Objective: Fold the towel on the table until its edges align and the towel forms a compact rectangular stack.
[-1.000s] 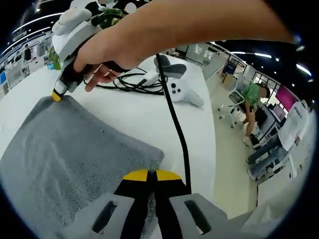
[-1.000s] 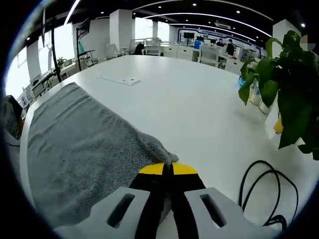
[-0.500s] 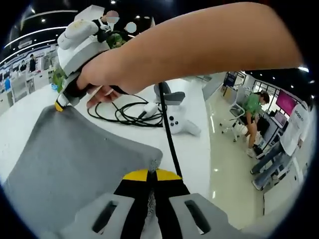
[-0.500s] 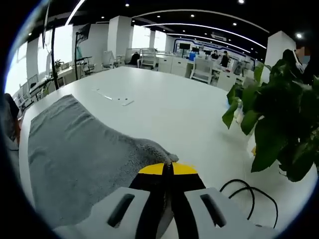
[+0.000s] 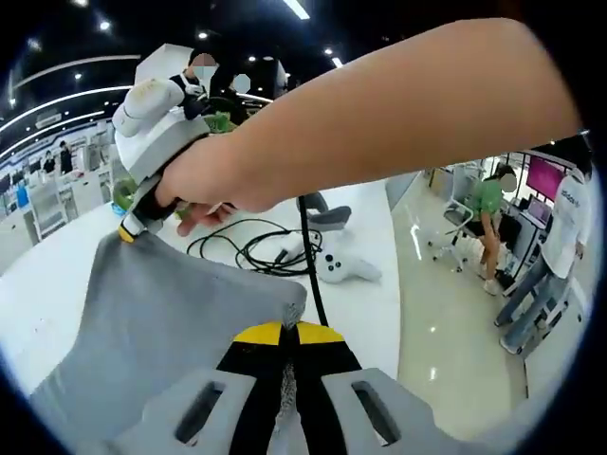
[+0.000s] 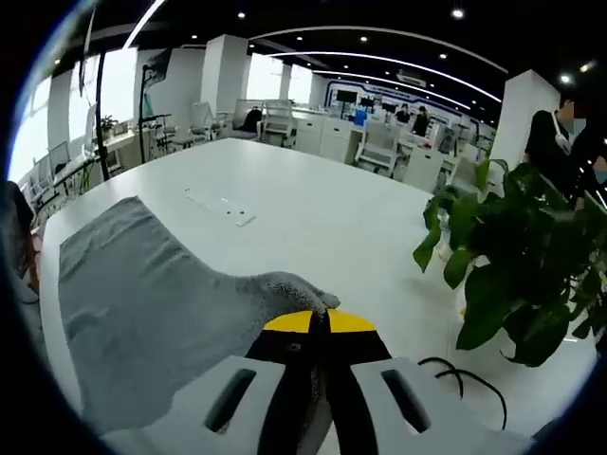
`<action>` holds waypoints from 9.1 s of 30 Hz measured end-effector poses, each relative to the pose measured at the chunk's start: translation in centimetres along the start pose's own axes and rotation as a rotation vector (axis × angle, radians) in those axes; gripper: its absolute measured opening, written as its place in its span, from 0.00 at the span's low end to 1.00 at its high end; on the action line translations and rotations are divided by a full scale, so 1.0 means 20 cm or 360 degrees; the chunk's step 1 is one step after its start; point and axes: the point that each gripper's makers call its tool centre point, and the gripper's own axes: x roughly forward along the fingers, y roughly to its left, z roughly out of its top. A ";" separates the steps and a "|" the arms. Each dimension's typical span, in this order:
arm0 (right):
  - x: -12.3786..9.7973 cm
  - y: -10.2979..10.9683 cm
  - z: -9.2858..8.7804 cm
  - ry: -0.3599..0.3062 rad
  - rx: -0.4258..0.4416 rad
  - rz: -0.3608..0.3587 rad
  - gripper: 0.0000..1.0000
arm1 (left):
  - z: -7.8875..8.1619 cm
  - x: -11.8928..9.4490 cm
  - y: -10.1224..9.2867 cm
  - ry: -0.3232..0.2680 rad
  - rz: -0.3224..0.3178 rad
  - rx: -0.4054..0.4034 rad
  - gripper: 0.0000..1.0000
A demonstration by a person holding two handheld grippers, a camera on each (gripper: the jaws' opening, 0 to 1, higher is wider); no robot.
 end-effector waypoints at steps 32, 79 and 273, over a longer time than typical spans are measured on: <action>-0.08 0.47 0.59 -0.0121 -0.0015 0.0033 0.01 | 0.08 -0.68 0.31 -0.0191 0.0242 0.0058 0.02; 0.16 1.17 1.10 -0.0173 -0.0074 0.0145 0.01 | -0.16 -1.54 0.74 -0.0430 0.0463 -0.0124 0.03; 0.68 1.91 0.67 0.0087 -0.0282 0.0435 0.37 | -1.36 -2.03 1.01 0.0029 0.1107 -0.0534 0.22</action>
